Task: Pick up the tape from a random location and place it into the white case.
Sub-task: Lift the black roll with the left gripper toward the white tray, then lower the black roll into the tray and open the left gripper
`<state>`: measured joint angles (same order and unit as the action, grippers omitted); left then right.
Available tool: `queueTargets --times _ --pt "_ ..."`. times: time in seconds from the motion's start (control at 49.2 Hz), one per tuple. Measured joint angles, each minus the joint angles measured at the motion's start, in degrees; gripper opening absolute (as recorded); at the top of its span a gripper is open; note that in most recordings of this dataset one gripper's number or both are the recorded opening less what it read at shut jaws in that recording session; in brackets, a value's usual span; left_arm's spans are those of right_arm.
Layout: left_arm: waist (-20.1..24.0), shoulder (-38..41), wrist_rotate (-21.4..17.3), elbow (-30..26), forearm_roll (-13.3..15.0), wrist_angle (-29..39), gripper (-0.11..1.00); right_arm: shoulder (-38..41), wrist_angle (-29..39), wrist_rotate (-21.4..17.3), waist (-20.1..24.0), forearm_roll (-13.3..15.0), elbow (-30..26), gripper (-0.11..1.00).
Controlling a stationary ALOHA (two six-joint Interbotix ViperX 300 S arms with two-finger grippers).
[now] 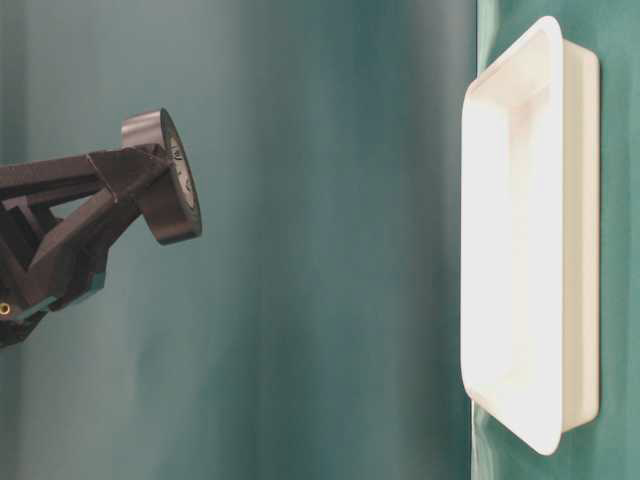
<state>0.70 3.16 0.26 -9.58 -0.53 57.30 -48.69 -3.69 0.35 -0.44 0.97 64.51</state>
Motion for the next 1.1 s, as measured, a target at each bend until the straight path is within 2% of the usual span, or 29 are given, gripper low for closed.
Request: queueTargets --times 0.122,0.427,0.569,0.772,1.098 --pt "2.2 0.0 -0.2 1.1 0.1 -0.7 0.22 0.0 0.0 0.0 0.0 0.0 0.0 0.89" --pt "11.9 0.0 0.0 4.6 0.0 -2.6 0.22 0.1 -0.1 0.0 0.0 0.0 0.0 0.89" --pt "14.8 0.0 -0.1 5.3 0.0 -3.0 0.22 0.3 0.0 0.0 0.0 0.0 0.0 0.89" --pt "16.7 0.0 -0.1 5.4 0.0 -3.3 0.22 0.4 -0.1 0.1 0.0 0.0 0.0 0.89" --pt "16.7 0.0 -0.2 5.5 0.0 -3.4 0.22 0.5 -0.1 0.1 0.0 0.0 0.0 0.89"
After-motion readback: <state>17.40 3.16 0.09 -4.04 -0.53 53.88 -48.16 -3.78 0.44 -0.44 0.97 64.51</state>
